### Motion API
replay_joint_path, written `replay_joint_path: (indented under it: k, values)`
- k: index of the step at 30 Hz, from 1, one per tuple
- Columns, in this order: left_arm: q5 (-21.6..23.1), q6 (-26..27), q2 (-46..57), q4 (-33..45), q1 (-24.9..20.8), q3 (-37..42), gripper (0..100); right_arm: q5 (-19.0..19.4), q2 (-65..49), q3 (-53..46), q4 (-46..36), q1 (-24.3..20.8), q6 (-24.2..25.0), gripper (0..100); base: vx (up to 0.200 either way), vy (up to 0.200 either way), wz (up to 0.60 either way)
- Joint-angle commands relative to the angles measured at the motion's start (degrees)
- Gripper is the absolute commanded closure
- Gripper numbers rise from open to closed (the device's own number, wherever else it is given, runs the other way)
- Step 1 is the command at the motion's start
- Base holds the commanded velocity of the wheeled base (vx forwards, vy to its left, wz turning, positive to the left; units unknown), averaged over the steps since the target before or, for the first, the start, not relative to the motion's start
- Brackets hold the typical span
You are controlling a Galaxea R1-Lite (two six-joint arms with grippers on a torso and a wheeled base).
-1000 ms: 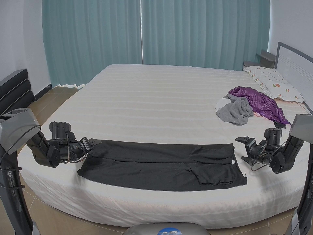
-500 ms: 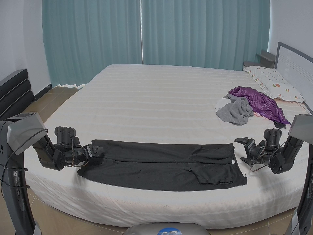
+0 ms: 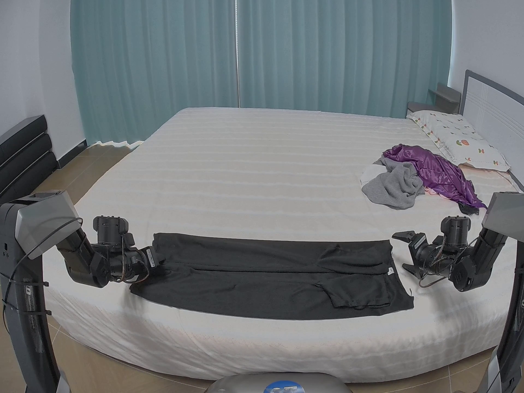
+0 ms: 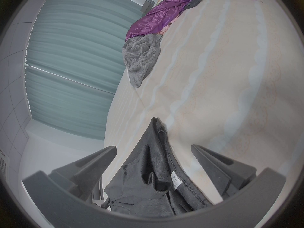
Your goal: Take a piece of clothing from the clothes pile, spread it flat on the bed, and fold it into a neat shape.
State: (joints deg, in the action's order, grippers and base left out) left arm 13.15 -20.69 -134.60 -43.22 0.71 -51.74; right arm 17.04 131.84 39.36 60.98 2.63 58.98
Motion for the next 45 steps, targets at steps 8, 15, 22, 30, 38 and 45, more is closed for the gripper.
replay_joint_path:
  k: [8, 15, 22, 30, 38, 45]
  values:
    - [-0.1, -0.6, 0.9, 0.0, -0.1, 0.4, 100, 0.2, 0.0, 0.1, 0.0, 0.3, 0.1, 0, 0.0, 0.0, 0.0]
    - [-1.4, -2.6, 2.1, -0.1, -0.8, 0.8, 100, 1.5, -0.3, 0.0, 0.0, 0.6, 0.2, 0, 0.0, 0.0, 0.0]
    - [-1.5, -3.0, 2.1, -0.8, -1.1, 0.8, 100, 1.5, -0.2, 0.0, 0.0, 0.6, 0.2, 0, 0.0, 0.0, 0.0]
    - [-1.5, -3.0, 2.2, -0.9, -1.5, 1.2, 100, 1.5, -0.2, -0.1, 0.0, 0.6, 0.1, 0, 0.0, 0.0, 0.0]
    - [-1.6, -3.1, 2.5, -0.8, -1.8, 1.5, 100, 1.5, -0.2, 0.0, 0.0, 0.6, 0.2, 0, 0.0, 0.0, 0.0]
    - [-1.6, -5.2, 2.5, -1.0, -1.8, 0.9, 100, 1.5, -0.1, 0.0, 0.0, 0.6, 0.1, 0, 0.0, 0.0, 0.0]
